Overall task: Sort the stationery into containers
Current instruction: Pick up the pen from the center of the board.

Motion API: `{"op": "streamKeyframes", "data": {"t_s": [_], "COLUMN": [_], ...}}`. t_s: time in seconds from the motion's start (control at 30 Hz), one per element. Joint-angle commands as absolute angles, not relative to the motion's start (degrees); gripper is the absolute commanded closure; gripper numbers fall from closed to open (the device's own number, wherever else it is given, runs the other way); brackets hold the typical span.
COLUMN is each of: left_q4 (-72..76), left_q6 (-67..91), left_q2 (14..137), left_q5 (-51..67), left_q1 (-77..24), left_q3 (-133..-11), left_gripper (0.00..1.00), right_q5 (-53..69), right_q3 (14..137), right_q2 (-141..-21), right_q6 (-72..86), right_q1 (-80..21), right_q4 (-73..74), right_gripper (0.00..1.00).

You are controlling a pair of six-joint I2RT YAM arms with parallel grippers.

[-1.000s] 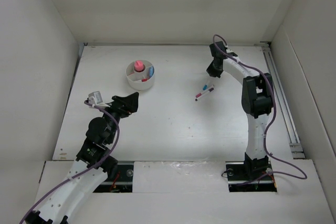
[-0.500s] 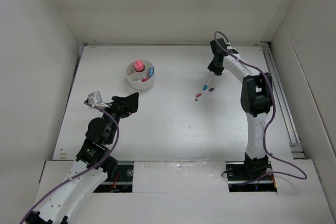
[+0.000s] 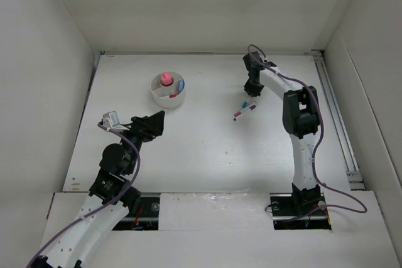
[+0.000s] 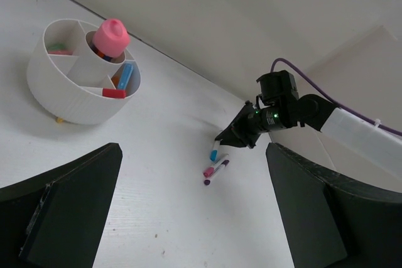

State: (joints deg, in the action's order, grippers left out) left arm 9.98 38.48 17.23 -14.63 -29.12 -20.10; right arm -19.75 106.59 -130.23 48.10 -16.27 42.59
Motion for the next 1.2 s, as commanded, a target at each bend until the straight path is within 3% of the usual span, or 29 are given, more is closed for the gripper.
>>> {"op": "streamKeyframes", "data": {"t_s": [0.0,0.2,0.47,0.7,0.97,1.17], "left_q4": [10.8,10.3,10.3,9.2,3.8,2.5], "left_q6": [38.8,38.8,38.8,40.0,47.5,48.7], "left_q2": [16.0,14.7,14.7,14.7,8.0,6.7], "left_q5": [-14.4,-15.6,-15.6,-17.4,-26.2,-27.7], "left_q1": [-28.9,-28.9,-28.9,-28.9,-28.9,-28.9], "left_q3": [-20.7,-20.7,-20.1,-20.1,-19.6,-19.6], "left_gripper": [0.00,0.00,0.00,0.00,0.00,0.00], "right_q5": [-19.8,-19.4,-18.9,-20.6,-34.6,-43.5], "right_q3": [109.8,110.5,102.1,103.4,121.4,132.4], "right_q2": [-131.3,-131.8,-119.8,-111.6,-121.2,-131.7], "right_q6": [48.9,49.4,49.5,48.2,43.0,41.1], "right_q1": [-18.0,-19.1,-20.3,-30.5,-46.0,-49.7], "right_q4": [45.0,43.3,28.3,19.3,13.9,11.7], "right_gripper": [0.78,1.00,1.00,1.00,1.00,1.00]}}
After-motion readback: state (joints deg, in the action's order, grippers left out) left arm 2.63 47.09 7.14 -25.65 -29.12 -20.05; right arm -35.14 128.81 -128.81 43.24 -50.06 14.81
